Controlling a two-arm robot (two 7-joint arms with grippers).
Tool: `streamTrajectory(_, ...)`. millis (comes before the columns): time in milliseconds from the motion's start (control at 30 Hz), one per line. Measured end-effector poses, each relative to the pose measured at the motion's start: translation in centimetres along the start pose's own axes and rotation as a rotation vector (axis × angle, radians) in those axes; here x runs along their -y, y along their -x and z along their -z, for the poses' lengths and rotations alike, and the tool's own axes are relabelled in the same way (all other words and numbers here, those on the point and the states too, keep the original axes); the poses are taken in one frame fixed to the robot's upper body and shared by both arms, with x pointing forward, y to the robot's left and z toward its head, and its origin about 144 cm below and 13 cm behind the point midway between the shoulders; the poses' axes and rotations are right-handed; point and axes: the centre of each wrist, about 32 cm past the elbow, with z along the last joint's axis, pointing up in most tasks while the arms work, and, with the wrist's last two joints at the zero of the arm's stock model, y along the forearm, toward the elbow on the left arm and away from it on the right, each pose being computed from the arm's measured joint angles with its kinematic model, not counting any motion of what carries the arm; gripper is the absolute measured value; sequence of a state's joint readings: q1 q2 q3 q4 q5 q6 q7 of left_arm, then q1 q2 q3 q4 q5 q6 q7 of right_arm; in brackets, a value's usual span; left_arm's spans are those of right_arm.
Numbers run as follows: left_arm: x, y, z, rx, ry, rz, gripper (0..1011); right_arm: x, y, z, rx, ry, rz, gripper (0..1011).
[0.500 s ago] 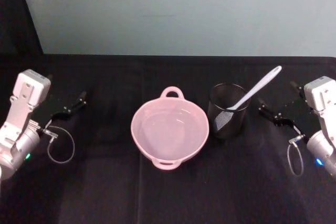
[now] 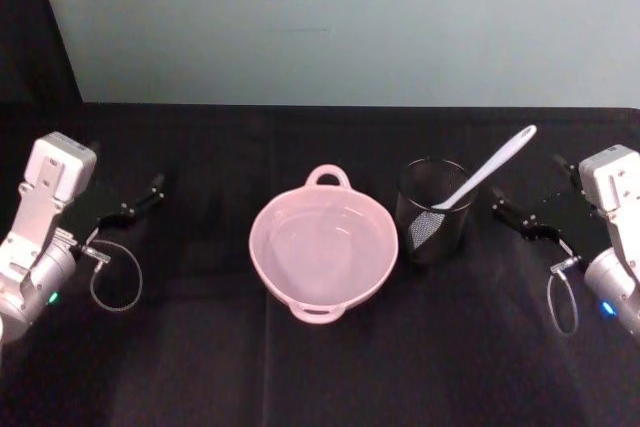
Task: Use the one hand to pick up the spoon and stir the clear water in the bowl.
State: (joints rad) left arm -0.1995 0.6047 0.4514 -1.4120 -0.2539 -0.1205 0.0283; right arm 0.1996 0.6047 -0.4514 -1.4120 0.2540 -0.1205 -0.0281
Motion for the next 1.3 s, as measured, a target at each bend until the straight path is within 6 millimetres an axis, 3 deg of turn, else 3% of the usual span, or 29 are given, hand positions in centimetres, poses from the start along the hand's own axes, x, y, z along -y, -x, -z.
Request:
streamTrajectory(667,0.0,0.0,0.0,0.0,0.0,0.0,1011,0.1,-0.5,-0.2,-0.011,-0.006,0.001,1002)
streamTrajectory(1067,0.0,0.0,0.0,0.0,0.0,0.0,1011,3.1,-0.9,-2.2,-0.095,-0.022,0.004,1002)
streamTrajectory(1300,0.0,0.0,0.0,0.0,0.0,0.0,1011,5.2,1.2,-2.7,-0.272,-0.049,-0.037,1003)
